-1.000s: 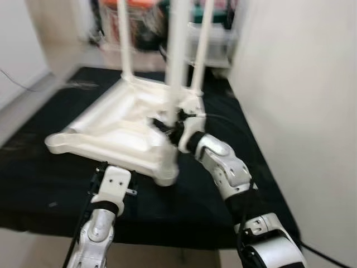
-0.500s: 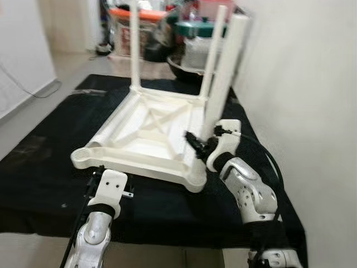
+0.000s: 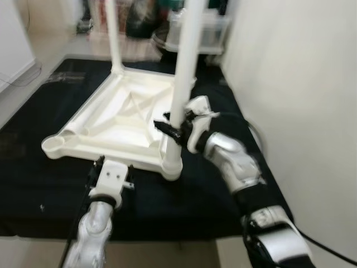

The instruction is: Building children table

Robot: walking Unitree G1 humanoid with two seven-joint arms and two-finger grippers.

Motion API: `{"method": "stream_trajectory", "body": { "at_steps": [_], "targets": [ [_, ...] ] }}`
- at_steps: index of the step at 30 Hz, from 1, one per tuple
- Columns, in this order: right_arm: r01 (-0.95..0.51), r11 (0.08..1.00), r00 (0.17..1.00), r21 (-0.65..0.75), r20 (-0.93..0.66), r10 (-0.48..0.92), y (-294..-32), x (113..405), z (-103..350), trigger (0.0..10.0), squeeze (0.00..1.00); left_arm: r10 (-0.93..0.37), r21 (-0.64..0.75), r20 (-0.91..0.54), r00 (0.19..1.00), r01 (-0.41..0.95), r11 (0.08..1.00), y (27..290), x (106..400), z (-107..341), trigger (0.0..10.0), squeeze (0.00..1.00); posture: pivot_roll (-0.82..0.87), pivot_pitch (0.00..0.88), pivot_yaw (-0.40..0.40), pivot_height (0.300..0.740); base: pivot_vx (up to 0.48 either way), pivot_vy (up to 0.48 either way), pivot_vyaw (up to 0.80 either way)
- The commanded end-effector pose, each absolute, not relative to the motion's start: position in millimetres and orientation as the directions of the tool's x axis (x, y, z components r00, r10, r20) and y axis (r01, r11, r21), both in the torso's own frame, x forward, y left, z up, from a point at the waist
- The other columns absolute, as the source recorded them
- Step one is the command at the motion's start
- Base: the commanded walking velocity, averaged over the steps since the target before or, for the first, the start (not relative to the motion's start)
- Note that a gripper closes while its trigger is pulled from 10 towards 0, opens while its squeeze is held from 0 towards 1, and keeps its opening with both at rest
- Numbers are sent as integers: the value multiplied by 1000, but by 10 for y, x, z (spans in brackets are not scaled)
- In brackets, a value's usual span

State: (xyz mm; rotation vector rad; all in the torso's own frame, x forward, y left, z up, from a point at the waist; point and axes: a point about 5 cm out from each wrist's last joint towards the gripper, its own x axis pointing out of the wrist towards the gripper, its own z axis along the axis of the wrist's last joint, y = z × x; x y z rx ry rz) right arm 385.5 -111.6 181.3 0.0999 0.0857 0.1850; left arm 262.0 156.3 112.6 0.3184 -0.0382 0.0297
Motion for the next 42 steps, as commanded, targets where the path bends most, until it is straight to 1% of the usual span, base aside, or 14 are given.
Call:
{"method": "stream_trajectory", "body": {
  "at_steps": [1, 4, 5, 8, 9, 13, 14, 21, 25, 29, 31, 38, 40, 42],
  "targets": [
    [77, 989, 955, 128, -294, -37, -1418, 3736, 1331, 0, 0, 28, 319, 35, 999, -37, 947, 1583, 2617, 1105, 10000, 0, 82, 0, -97, 740, 0, 0, 0],
    [126, 982, 944, 138, -322, -76, -1478, 3524, 1236, 0, 0, 23, 319, 31, 999, -31, 947, 1575, 2606, 1096, 10000, 0, 67, 0, -82, 740, 0, 0, 0],
    [63, 985, 941, 163, -339, -4, -1387, 3427, 1237, 7843, 0, 19, 319, 28, 999, -27, 947, 1571, 2601, 1088, 10000, 0, 59, 0, -78, 740, 0, 0, 0],
    [-86, 973, 954, 215, -264, 142, -1231, 3349, 1351, 10000, 0, 14, 318, 23, 1000, -21, 948, 1560, 2596, 1073, 10000, 0, 47, 0, -70, 740, 0, 0, 0],
    [-197, 947, 951, 255, -186, 248, -1154, 3351, 1454, 10000, 1000, 9, 315, 20, 1000, -15, 949, 1545, 2600, 1065, 10000, 0, 36, 0, -62, 740, 0, 0, 0],
    [-418, 867, 893, 270, -52, 447, -989, 3391, 1654, 10000, 1000, -3, 311, 20, 1000, -3, 950, 1510, 2617, 1067, 10000, 0, 39, 0, -62, 740, 0, 0, 0],
    [-506, 827, 854, 244, 5, 521, -948, 3438, 1749, 10000, 0, -5, 310, 22, 1000, -2, 951, 1502, 2629, 1073, 10000, 0, 37, 0, -64, 740, 0, 0, 0],
    [-886, 456, 462, 84, 87, 883, -751, 3383, 1870, 10000, 0, 9, 306, 28, 1000, -17, 952, 1519, 2660, 1073, 10000, 0, 28, 0, -73, 740, 0, 0, 0],
    [-902, 430, 427, 51, -57, 902, -583, 3390, 1620, 0, 0, 5, 303, 30, 1000, -14, 953, 1477, 2663, 1070, 10000, 0, 40, 0, -85, 740, 0, 0, 0],
    [-847, 530, 525, 35, -95, 846, -574, 3473, 1567, 0, 0, 5, 303, 31, 999, -14, 953, 1472, 2662, 1072, 10000, 0, 43, 0, -86, 740, 0, 0, 0],
    [-324, 941, 920, 96, -202, 337, -931, 3766, 1429, 0, 0, 12, 304, 30, 999, -20, 952, 1500, 2646, 1067, 10000, 0, 39, 0, -81, 740, 0, 0, 0],
    [51, 995, 990, 84, -135, -39, -1359, 3483, 1418, 0, 0, -4, 310, 19, 1000, -3, 951, 1476, 2624, 1049, 10000, 0, 20, 0, -49, 740, 0, 0, 0],
    [-340, 933, 940, 115, 39, 338, -979, 3332, 1679, 10000, 0, -12, 311, 15, 1000, 7, 950, 1476, 2624, 1042, 10000, 0, 11, 0, -39, 740, 0, 0, 0],
    [-458, 875, 889, 158, 85, 450, -911, 3302, 1721, 10000, 0, -14, 311, 14, 1000, 9, 950, 1473, 2629, 1039, 10000, 0, 8, 0, -38, 740, 0, 0, 0]
  ]
}}
